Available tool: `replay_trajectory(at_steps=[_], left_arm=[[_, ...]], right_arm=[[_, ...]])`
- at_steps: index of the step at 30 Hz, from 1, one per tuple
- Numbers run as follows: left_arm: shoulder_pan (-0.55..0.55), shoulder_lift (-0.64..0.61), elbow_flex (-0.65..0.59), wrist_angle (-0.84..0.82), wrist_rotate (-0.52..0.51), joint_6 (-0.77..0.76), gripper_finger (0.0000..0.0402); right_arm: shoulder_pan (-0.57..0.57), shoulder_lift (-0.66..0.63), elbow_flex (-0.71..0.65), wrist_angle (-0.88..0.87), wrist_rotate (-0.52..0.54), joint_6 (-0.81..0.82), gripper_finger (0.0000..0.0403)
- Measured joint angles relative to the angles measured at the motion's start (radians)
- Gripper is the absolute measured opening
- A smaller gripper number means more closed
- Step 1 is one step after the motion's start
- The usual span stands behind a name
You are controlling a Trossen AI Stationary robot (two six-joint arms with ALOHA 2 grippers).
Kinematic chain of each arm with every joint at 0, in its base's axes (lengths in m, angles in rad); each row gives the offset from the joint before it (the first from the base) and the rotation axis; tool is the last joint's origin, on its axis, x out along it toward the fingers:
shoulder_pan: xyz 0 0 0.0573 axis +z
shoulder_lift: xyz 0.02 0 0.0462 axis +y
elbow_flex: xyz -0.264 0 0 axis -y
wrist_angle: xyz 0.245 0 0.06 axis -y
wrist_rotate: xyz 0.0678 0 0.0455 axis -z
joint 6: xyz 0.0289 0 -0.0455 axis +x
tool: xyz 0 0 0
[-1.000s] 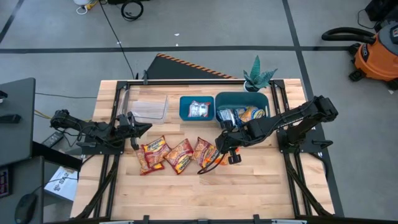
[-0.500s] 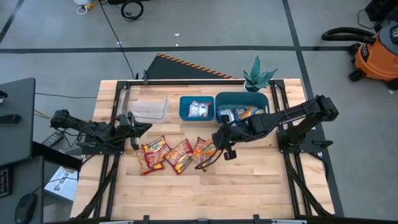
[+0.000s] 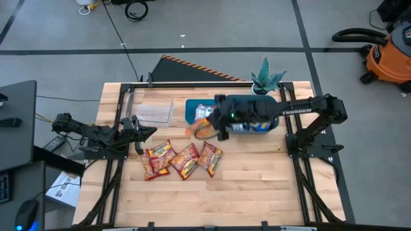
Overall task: Sort Maruchan noodles
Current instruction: Put the orange noodle pack into the blue bin
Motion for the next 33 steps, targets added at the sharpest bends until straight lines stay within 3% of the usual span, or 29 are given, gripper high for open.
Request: replay_trajectory(at_steps=[6,12,20,22,27,33], left_arm=[[0.000,0.000,0.000,0.000,0.000,-0.001,0.0016],[0.000,0.000,0.000,0.000,0.000,0.000,0.0016],[0.000,0.000,0.000,0.000,0.000,-0.001,0.0016],[0.000,0.000,0.000,0.000,-0.001,0.000,0.0016],[0.000,0.000,0.000,0.002,0.000,0.000,0.0016],[0.000,0.000,0.000,0.000,0.000,-0.001,0.0016]], right_arm=[[-0.131,0.000,0.000,0.106,-0.052,-0.049,0.0007],[-0.249,0.004,-0.077,0.268,-0.209,-0.014,0.0007],[-0.303,0.020,-0.206,0.600,-0.357,0.037,0.0007],[-0.302,0.033,-0.217,0.617,-0.383,0.063,0.0007],[-0.300,0.122,-0.216,0.647,-0.391,0.068,0.0007],[-0.301,0.177,-0.198,0.680,-0.325,0.049,0.0007]])
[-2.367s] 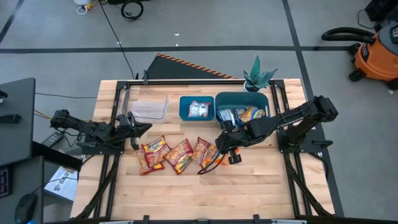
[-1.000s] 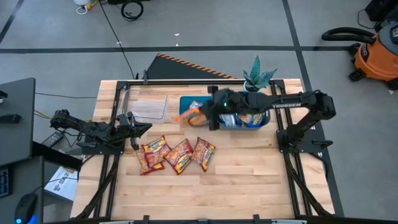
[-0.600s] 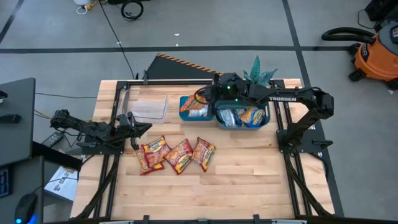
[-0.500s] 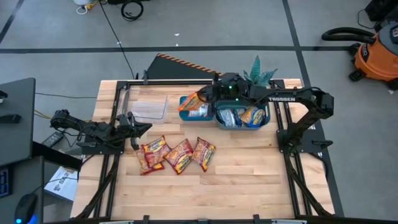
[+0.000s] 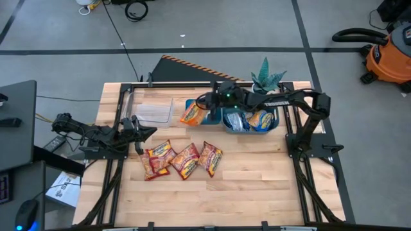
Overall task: Sort Maruchan noodles
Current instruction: Put the orange noodle pack into the blue bin
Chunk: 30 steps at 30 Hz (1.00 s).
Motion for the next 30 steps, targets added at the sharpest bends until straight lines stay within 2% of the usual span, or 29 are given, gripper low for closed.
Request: replay_trajectory(at_steps=[7,13,19,22,25,30], left_arm=[[0.000,0.000,0.000,0.000,0.000,0.001,0.0016],[0.000,0.000,0.000,0.000,0.000,0.000,0.0016],[0.000,0.000,0.000,0.000,0.000,0.001,0.0016],[0.000,0.000,0.000,0.000,0.000,0.000,0.0016],[0.000,0.000,0.000,0.000,0.000,0.000,0.0016],[0.000,0.000,0.000,0.000,0.000,0.000,0.0016]], right_arm=[[-0.020,-0.020,0.020,-0.007,0.043,0.010,0.0006],[-0.072,-0.010,0.019,-0.152,0.037,0.139,0.0006],[-0.071,-0.011,0.019,-0.297,0.050,0.141,0.0007],[-0.071,-0.011,0.019,-0.398,0.096,0.138,0.0007],[-0.069,-0.011,0.019,-0.467,0.139,0.138,0.0016],[-0.066,-0.011,0.019,-0.498,0.188,0.118,0.0055]])
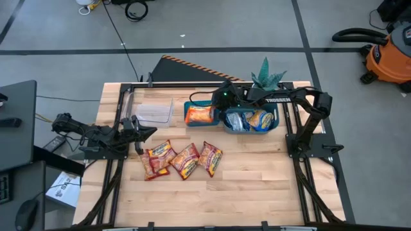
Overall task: Sort Maruchan noodles
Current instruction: Put the orange noodle pack into the blue bin, then put the red noodle pack into the transparent bin
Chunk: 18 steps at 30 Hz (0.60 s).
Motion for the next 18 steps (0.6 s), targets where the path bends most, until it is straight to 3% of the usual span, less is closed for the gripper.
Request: replay_trajectory(at_steps=[6,8,18], left_arm=[[0.000,0.000,0.000,0.000,0.000,0.000,0.0016],[0.000,0.000,0.000,0.000,0.000,0.001,0.0016],[0.000,0.000,0.000,0.000,0.000,0.000,0.0016]], right_arm=[[0.002,-0.021,0.028,-0.049,0.162,-0.050,0.0105],[0.002,-0.041,0.063,-0.076,0.141,-0.049,0.0114],[0.007,-0.074,0.072,-0.087,-0.375,0.077,0.0123]])
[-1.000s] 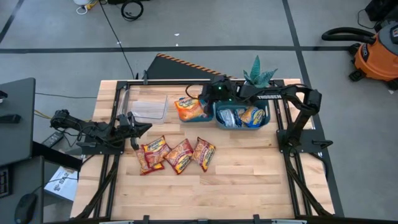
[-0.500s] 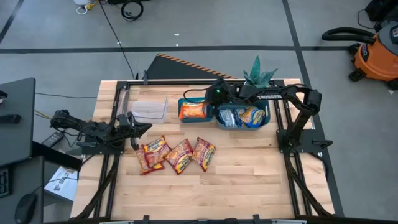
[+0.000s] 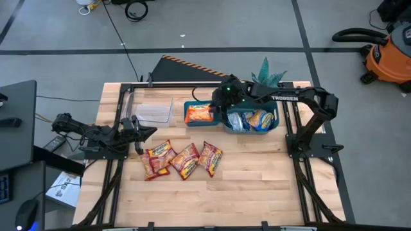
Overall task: Sort Maruchan noodles
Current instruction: Put the red noodle pack into the transparent bin
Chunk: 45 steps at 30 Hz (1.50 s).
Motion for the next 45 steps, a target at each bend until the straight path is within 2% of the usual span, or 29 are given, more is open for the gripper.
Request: replay_trajectory(at_steps=[3,9,16,24,27,31,35,41,45], left_arm=[[0.000,0.000,0.000,0.000,0.000,0.000,0.0016],[0.000,0.000,0.000,0.000,0.000,0.000,0.0016],[0.000,0.000,0.000,0.000,0.000,0.000,0.0016],[0.000,0.000,0.000,0.000,0.000,0.000,0.0016],[0.001,0.000,-0.001,0.017,-0.007,0.000,0.0016],[0.001,0.000,-0.001,0.162,-0.071,-0.022,0.0016],[0.001,0.000,-0.001,0.265,-0.071,-0.041,0.0016],[0.001,0.000,-0.001,0.267,-0.071,-0.056,0.0016],[0.009,0.004,-0.001,0.271,-0.042,-0.095,0.0016]], right_arm=[[0.021,0.002,-0.012,-0.018,-0.067,0.002,0.0126],[0.100,0.002,-0.017,-0.073,-0.003,-0.060,0.0125],[0.197,0.001,-0.144,0.292,0.032,-0.111,0.0124],[0.272,-0.064,-0.249,0.336,0.154,-0.084,0.0124],[0.303,-0.116,-0.296,0.352,0.213,-0.084,0.0124],[0.323,-0.223,-0.396,0.391,0.296,-0.092,0.0124],[0.311,-0.360,-0.545,0.516,0.314,-0.108,0.0124],[0.299,-0.517,-0.781,0.760,0.307,-0.114,0.0124],[0.299,-0.586,-0.864,0.865,0.347,-0.154,0.0124]])
